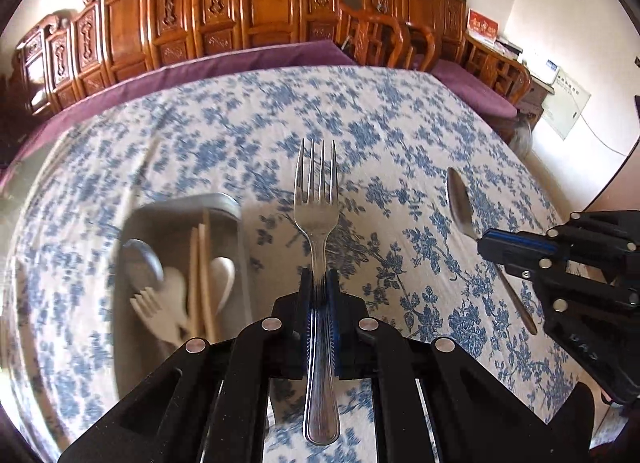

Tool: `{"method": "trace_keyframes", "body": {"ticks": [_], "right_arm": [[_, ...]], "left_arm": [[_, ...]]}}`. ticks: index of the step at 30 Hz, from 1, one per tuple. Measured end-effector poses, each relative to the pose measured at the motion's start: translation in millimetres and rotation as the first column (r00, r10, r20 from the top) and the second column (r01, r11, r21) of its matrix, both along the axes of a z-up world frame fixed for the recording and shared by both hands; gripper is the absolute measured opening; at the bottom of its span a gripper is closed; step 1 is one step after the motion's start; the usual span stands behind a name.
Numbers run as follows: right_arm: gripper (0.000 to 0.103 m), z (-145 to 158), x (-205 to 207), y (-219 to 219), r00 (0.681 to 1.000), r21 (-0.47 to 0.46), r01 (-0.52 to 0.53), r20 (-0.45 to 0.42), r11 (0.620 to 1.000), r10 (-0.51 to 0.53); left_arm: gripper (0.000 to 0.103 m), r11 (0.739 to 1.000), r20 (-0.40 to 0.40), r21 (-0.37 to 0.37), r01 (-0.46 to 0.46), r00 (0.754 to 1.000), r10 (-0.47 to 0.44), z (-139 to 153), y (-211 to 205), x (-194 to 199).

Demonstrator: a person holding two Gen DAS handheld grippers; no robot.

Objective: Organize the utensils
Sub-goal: 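Lower the metal fork into the grey tray and open the left tool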

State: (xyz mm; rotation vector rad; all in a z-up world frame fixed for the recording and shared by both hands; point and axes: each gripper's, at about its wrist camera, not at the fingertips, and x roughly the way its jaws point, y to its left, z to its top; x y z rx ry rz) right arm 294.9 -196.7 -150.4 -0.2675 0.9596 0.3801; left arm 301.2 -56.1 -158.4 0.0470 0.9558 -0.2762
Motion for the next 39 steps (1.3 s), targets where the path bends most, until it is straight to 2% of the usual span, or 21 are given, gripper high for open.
{"method": "trace_keyframes", "body": {"ticks": [6, 15, 31, 39], "right_arm": [[0.003, 9.8, 0.0, 21.6, 1.000, 0.003, -0.028, 0.013, 1.000, 0.028], [0.003, 18.6, 3.3, 52.2, 0.997, 0.000, -0.069, 0.023, 0.998, 0.069], [0.003, 14.0, 5.1, 80.9, 0.995, -0.023, -0.103, 0.009, 0.994, 0.103], [0.003, 13.2, 6.2, 94.7, 0.993, -0.023, -0.120, 0.006, 0.992, 0.121]], "left_arm": [[0.006, 0.999, 0.017, 0.014, -0.029, 0.999, 0.029, 13.7, 28.5, -7.2], [0.006, 0.995, -0.031, 0.042, -0.093, 0.995, 0.094, -4.0, 74.2, 3.1], [0.006, 0.992, -0.105, 0.042, -0.118, 0.987, 0.122, -41.4, 93.2, 14.7], [0.007, 0.991, -0.076, 0.020, -0.134, 0.988, 0.135, -30.3, 110.2, 7.4]]}}
